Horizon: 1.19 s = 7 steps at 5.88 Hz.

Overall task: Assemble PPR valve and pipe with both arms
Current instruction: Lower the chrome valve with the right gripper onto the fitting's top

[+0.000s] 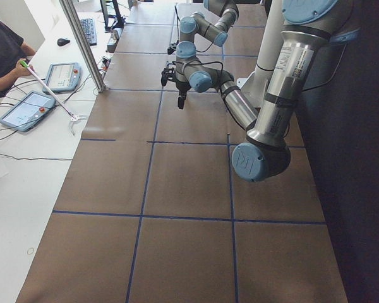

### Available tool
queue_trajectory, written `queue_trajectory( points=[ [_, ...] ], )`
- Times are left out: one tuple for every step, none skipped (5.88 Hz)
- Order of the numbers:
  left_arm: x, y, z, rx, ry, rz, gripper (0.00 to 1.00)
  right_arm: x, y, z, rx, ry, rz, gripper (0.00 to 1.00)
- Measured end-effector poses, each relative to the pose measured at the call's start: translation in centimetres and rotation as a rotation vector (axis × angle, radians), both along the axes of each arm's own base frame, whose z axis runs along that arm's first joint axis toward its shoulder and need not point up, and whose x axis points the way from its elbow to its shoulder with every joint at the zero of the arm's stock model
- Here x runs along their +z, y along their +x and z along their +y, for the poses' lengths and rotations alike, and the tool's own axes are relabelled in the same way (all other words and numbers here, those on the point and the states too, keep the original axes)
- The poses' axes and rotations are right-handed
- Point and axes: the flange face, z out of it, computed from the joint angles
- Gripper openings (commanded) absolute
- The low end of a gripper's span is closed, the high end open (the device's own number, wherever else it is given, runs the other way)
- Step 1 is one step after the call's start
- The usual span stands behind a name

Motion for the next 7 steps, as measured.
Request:
queue_trajectory(
  points=[
    [-0.02, 0.00, 0.00, 0.000, 0.000, 0.001, 1.00, 0.07, -0.03, -0.02, 0.000, 0.000, 0.001, 0.00],
    [-0.04, 0.01, 0.01, 0.001, 0.000, 0.001, 1.00, 0.12, -0.09, -0.05, 0.000, 0.000, 0.001, 0.00],
    [-0.05, 0.01, 0.01, 0.001, 0.000, 0.001, 1.00, 0.20, -0.21, -0.12, 0.000, 0.000, 0.001, 0.05],
    [-0.05, 0.01, 0.01, 0.001, 0.000, 0.001, 1.00, 0.29, -0.30, -0.17, 0.000, -0.001, 0.002, 0.49],
    [-0.05, 0.01, 0.01, 0.002, 0.000, 0.002, 1.00, 0.37, -0.35, -0.20, -0.001, -0.001, 0.003, 0.84],
    [-0.08, 0.00, 0.03, 0.002, 0.000, 0.002, 1.00, 0.46, -0.38, -0.22, -0.001, -0.002, 0.005, 0.86],
    [-0.10, -0.01, 0.04, 0.002, 0.000, 0.003, 1.00, 0.51, -0.39, -0.23, -0.001, -0.002, 0.006, 0.92]
  ],
)
